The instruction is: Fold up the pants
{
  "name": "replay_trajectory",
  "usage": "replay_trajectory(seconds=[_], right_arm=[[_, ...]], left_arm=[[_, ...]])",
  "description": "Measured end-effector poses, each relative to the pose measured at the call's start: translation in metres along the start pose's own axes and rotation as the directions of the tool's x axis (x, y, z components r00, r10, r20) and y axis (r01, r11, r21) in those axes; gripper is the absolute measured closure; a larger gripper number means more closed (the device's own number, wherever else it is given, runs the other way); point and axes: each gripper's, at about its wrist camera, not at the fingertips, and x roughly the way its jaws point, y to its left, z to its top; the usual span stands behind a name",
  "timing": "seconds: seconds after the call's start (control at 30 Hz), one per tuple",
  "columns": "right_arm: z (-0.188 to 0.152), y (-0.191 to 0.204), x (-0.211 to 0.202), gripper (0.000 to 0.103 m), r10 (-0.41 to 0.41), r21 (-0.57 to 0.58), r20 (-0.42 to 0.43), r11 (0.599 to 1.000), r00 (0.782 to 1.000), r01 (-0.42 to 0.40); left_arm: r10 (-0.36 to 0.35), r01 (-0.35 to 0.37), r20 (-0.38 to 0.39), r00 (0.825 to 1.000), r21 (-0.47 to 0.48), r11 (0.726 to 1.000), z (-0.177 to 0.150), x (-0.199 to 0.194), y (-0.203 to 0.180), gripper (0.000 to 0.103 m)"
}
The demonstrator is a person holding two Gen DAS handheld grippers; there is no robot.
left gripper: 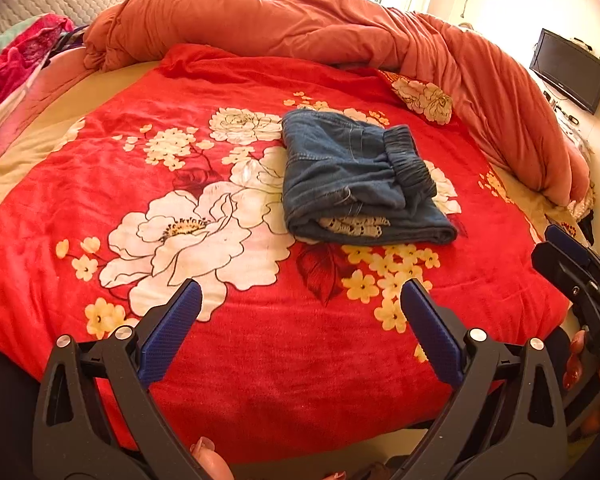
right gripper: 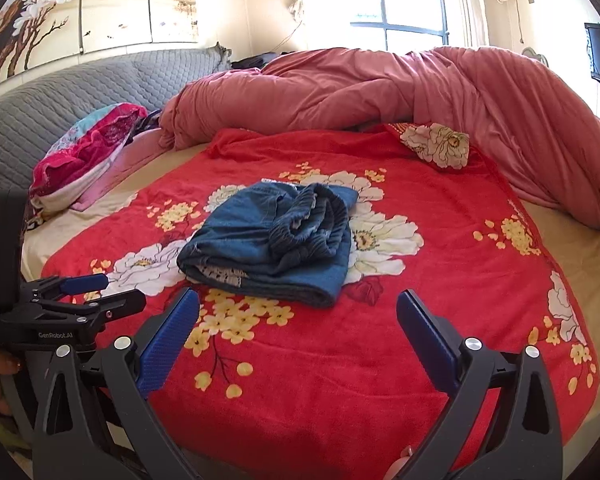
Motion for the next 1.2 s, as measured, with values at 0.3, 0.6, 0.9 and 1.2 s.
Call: replay_trajectory(seconds=[0.3,0.6,0.9,1.2], right_arm=[[-0.008,-0.004,0.008,0.005,-0.019,0.009,-0.029,1.000,0.999,0.019],[-0.010,-0.005,0.014,0.005,-0.016,0.013,-0.049,1.000,0.999,0.017],[-0.011,-0.006,0.016,0.005,-0.012,0.022,-0.059,1.000,0.998,0.014],[-0.012,-0.005,0.019,0.005,-0.012,0.024,-0.067,1.000,0.998,0.014]], left_arm=[[0.009,-0.009,-0.005,1.000,0.000,1.000,-0.002,0.003,0.001,0.009],[0.014,-0.014,-0.002,1.000,0.009,1.000,-0.003,0.003,-0.001,0.009],[0.017,-0.017,-0.003,1.000,0.011,1.000,-0.002,0.003,-0.002,0.009],[0.023,-0.023,0.001,1.000,0.016,1.000,-0.001,0.001,-0.004,0.009]])
